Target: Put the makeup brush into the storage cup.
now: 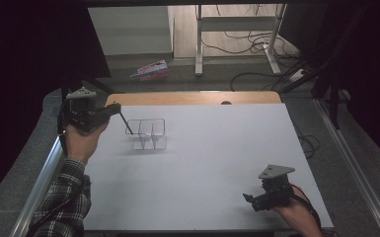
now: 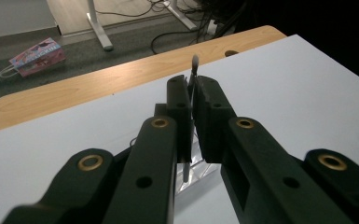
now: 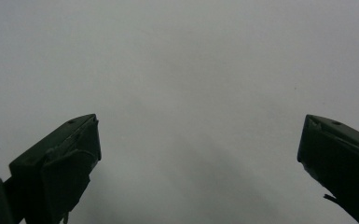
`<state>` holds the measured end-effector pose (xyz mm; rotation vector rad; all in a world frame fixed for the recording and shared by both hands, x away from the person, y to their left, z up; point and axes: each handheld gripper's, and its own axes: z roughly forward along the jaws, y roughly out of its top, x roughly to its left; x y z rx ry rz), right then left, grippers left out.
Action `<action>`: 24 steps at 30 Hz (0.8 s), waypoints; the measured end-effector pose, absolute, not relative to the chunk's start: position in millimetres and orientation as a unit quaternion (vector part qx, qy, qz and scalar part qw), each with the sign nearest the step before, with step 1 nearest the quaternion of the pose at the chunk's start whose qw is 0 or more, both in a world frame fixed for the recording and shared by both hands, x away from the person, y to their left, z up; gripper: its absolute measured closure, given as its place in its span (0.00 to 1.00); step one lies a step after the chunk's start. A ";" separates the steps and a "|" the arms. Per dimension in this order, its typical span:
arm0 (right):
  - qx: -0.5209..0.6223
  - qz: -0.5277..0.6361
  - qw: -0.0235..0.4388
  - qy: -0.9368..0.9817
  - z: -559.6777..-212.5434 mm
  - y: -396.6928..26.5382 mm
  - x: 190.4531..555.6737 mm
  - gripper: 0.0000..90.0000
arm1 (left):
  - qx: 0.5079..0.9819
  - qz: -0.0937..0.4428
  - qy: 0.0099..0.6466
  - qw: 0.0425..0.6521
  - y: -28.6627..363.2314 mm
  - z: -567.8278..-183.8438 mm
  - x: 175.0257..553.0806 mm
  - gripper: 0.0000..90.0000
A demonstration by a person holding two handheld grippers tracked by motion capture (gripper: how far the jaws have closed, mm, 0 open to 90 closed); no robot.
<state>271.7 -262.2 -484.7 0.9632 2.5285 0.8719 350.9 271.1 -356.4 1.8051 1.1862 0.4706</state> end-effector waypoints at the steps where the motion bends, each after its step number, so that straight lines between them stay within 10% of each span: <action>1: 0.335 0.303 0.148 0.880 -484.9 -262.0 271.7 0.00 | 0.729 0.191 0.481 0.448 270.6 -356.5 352.2 0.95; 24: 0.333 0.306 0.142 0.881 -484.9 -261.6 271.6 0.00 | 0.719 0.215 0.499 0.432 264.5 -368.2 373.4 0.95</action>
